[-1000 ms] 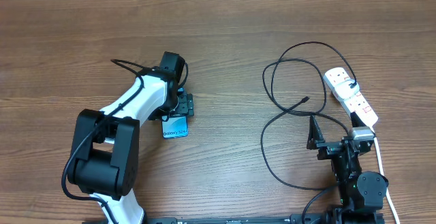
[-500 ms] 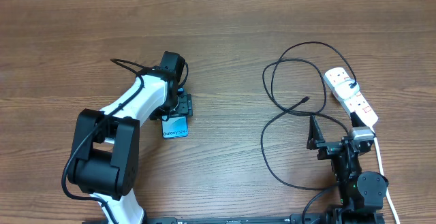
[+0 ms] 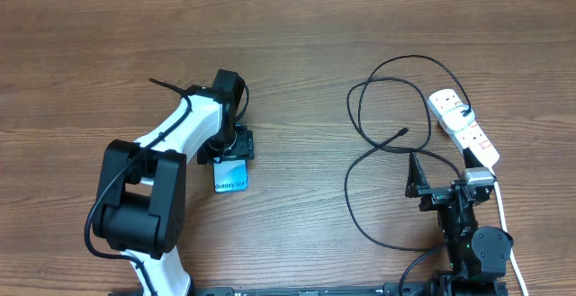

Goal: Plug charger to phone and switch on socket
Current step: 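Lift the phone with the left gripper and tilt it upright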

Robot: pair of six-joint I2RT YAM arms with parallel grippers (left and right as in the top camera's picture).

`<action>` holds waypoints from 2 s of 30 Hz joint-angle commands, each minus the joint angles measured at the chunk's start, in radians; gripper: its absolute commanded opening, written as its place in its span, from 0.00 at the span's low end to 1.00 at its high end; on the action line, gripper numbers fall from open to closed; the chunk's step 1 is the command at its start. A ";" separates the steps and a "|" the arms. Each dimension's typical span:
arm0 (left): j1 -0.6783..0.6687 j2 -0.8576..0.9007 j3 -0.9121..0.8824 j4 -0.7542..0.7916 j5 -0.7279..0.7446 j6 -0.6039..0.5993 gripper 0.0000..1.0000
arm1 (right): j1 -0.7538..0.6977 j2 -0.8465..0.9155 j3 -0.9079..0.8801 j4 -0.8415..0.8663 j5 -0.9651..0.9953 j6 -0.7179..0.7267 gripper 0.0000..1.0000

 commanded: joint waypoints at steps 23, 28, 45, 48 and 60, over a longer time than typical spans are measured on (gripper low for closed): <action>-0.005 0.117 0.325 -0.332 0.300 0.035 0.52 | 0.006 -0.008 -0.011 0.005 -0.001 -0.001 1.00; -0.005 0.117 0.328 -0.340 0.350 0.035 0.52 | 0.006 -0.008 -0.011 0.005 -0.001 -0.001 1.00; -0.005 0.117 0.352 -0.451 0.940 0.238 0.48 | 0.006 -0.008 -0.011 0.005 -0.001 -0.001 1.00; -0.005 0.117 0.352 -0.452 1.078 0.237 0.48 | 0.006 -0.008 -0.011 0.005 -0.001 -0.001 1.00; 0.018 0.117 0.352 -0.478 1.461 0.237 0.48 | 0.006 -0.008 -0.011 0.005 -0.001 -0.001 1.00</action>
